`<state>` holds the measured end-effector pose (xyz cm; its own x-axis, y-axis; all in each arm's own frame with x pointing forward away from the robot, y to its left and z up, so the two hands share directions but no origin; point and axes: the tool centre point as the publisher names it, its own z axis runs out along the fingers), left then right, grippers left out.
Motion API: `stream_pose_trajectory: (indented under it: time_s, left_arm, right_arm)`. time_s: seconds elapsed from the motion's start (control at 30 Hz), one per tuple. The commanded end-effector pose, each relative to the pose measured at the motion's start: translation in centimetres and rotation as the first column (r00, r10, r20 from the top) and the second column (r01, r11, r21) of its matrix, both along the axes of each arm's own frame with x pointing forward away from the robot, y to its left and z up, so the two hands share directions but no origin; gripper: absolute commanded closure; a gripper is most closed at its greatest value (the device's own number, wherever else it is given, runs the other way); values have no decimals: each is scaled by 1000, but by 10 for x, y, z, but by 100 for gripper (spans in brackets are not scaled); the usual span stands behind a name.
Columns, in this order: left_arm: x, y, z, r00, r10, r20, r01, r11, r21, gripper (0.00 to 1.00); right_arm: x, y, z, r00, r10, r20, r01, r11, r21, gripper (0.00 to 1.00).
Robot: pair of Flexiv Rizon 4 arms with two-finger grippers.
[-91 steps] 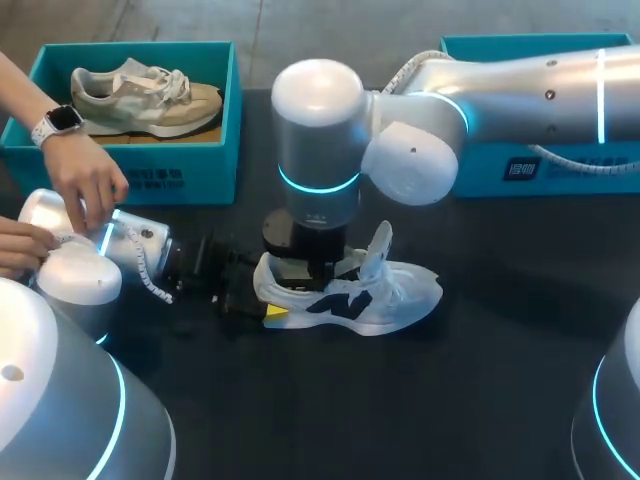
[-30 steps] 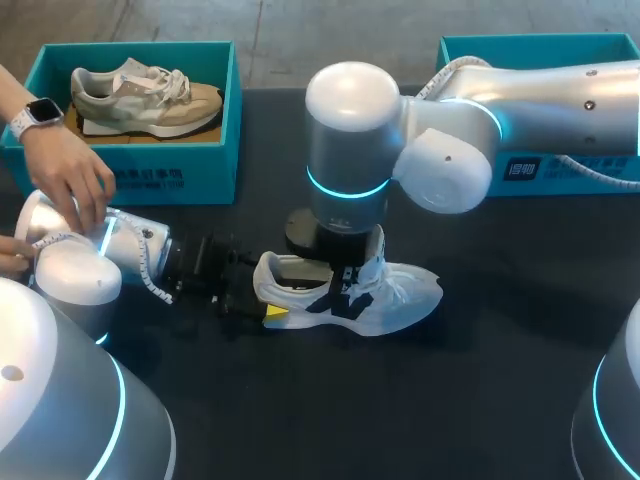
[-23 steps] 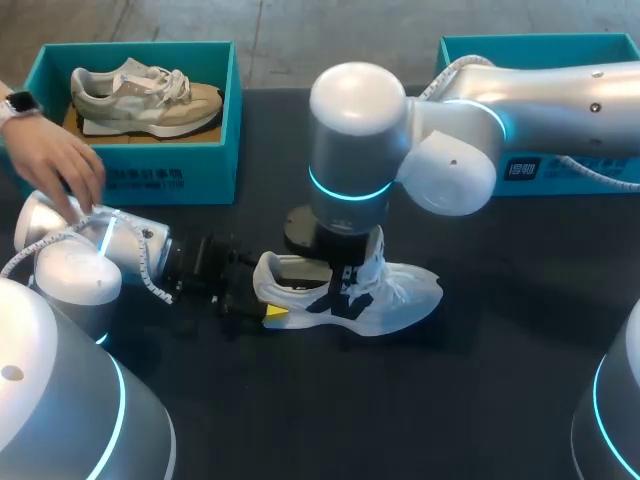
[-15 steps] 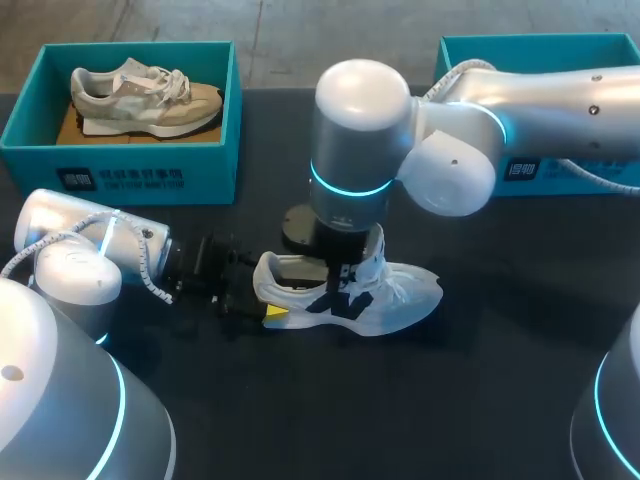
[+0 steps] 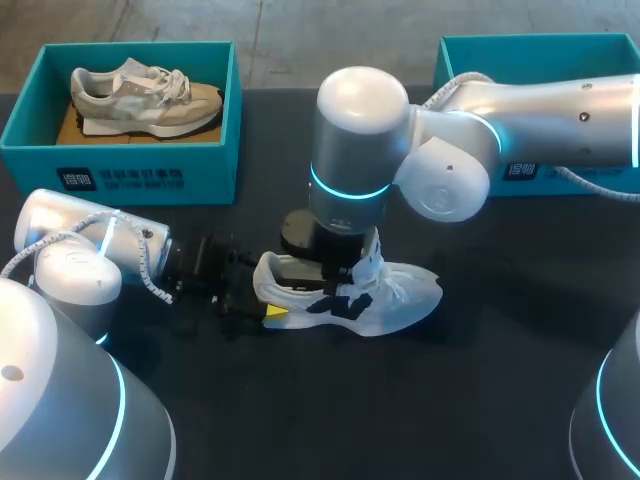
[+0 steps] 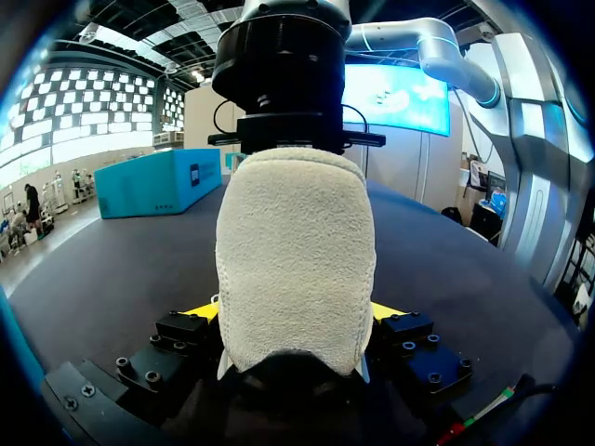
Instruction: Take the shoe out of the shoebox, open the shoe tongue, remove and reinsert the insole, then place the shoe into the shoebox
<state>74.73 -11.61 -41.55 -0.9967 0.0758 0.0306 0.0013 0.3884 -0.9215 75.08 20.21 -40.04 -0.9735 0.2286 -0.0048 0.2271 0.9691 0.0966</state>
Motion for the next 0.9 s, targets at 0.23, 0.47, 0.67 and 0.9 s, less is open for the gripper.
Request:
stream_pose_trajectory:
  time_s: [0.23, 0.47, 0.67, 0.9]
  left_arm:
    - [-1, 2, -3, 1000, 1, 1, -1, 1000, 3, 100]
    - [-1, 2, -3, 1000, 1, 1, -1, 1000, 3, 100]
    - [-1, 2, -3, 1000, 1, 1, -1, 1000, 3, 100]
    - [-1, 2, -3, 1000, 1, 1, -1, 1000, 3, 100]
  right_arm:
    - [8, 13, -26, 999, 15, -28, -15, 1000, 9, 58]
    - [5, 15, -50, 994, 17, -110, -16, 1000, 6, 61]
    - [-5, 20, -60, 988, 15, -154, -12, 1000, 19, 68]
    - [-19, 25, -67, 983, 8, -181, -5, 1000, 15, 64]
